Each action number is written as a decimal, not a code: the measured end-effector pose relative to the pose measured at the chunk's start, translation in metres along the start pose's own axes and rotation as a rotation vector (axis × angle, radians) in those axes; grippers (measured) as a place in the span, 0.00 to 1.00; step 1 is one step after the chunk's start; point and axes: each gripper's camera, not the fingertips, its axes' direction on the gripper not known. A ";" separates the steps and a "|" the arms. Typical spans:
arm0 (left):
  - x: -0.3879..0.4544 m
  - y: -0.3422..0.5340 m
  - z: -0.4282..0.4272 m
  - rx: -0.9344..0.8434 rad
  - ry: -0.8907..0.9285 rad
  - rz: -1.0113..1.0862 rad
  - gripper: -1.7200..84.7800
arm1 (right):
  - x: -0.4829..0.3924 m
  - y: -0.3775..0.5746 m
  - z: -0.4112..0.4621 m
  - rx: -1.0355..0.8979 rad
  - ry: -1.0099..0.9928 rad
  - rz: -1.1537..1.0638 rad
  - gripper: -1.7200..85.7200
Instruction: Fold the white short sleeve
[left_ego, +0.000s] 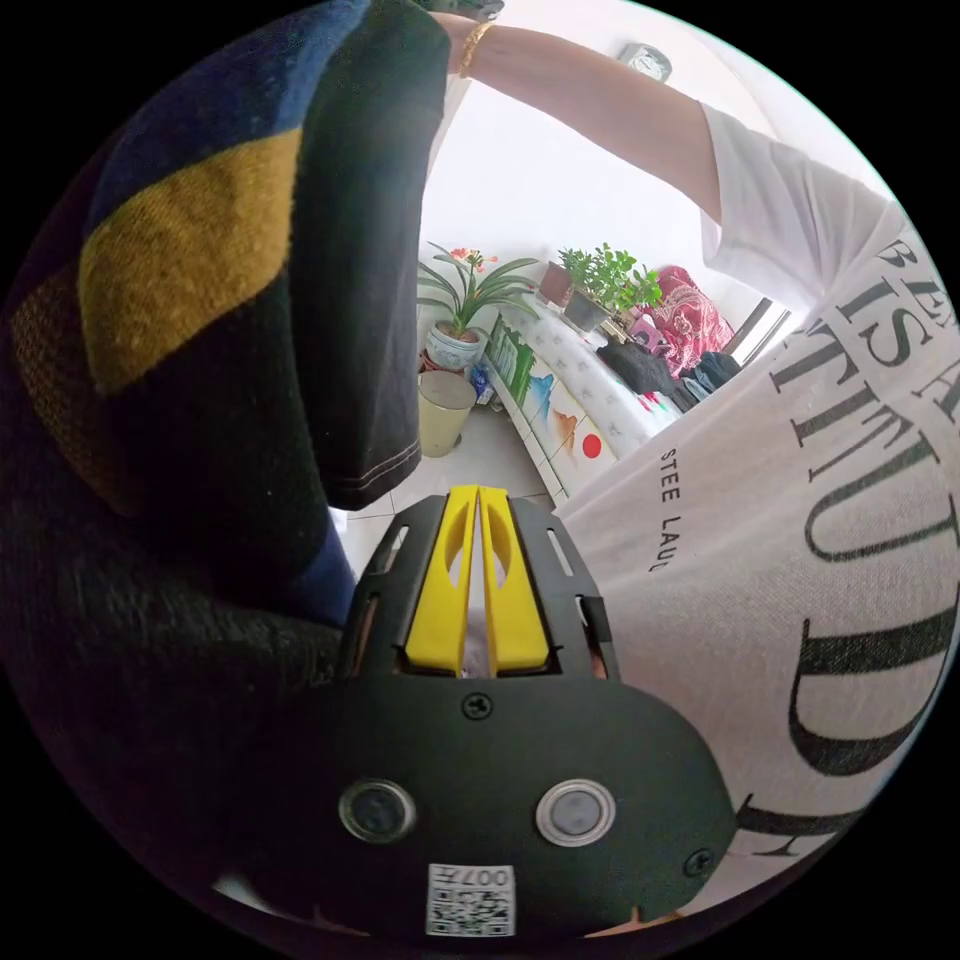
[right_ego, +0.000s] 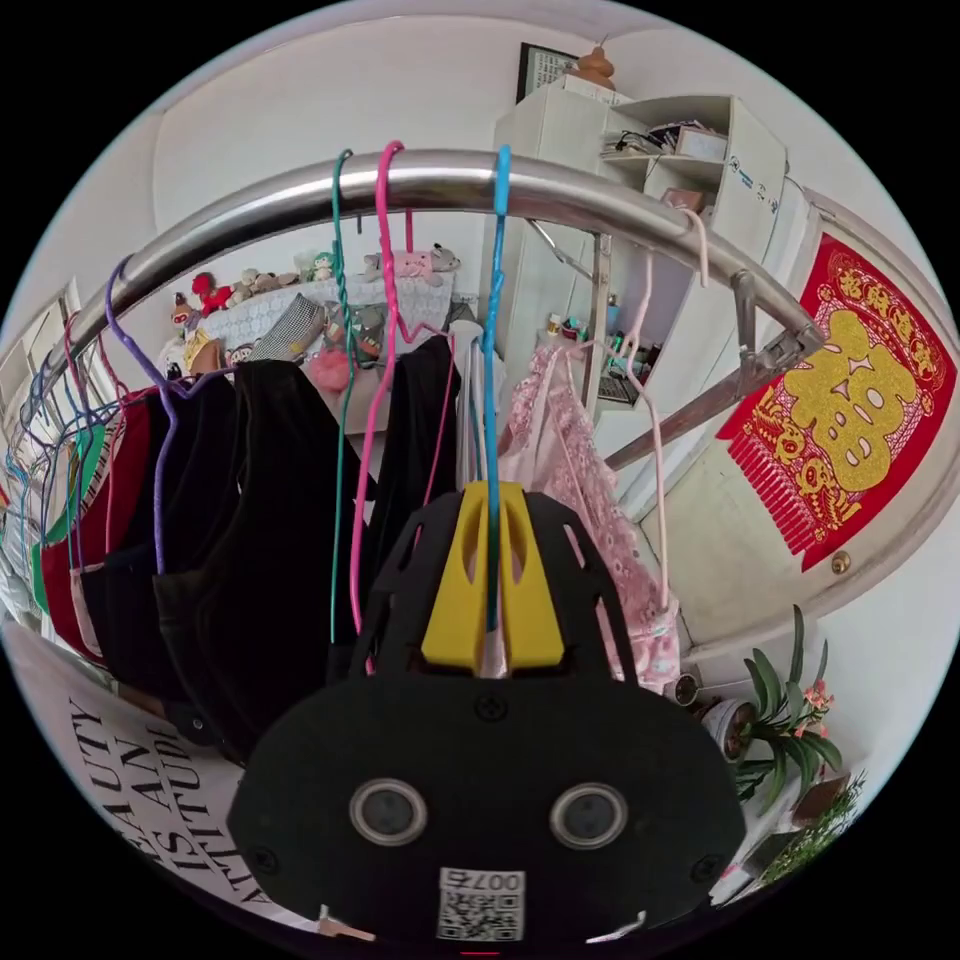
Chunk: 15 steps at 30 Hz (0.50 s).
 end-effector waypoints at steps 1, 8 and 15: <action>0.001 -0.001 0.000 0.000 0.000 0.000 0.01 | 0.000 -0.004 -0.005 0.012 -0.011 -0.003 0.03; 0.006 -0.003 -0.006 0.006 -0.018 -0.016 0.01 | -0.018 -0.031 -0.049 0.067 0.147 -0.052 0.02; 0.019 -0.018 -0.008 0.000 -0.008 -0.001 0.01 | -0.014 -0.090 -0.021 -0.116 0.010 0.022 0.02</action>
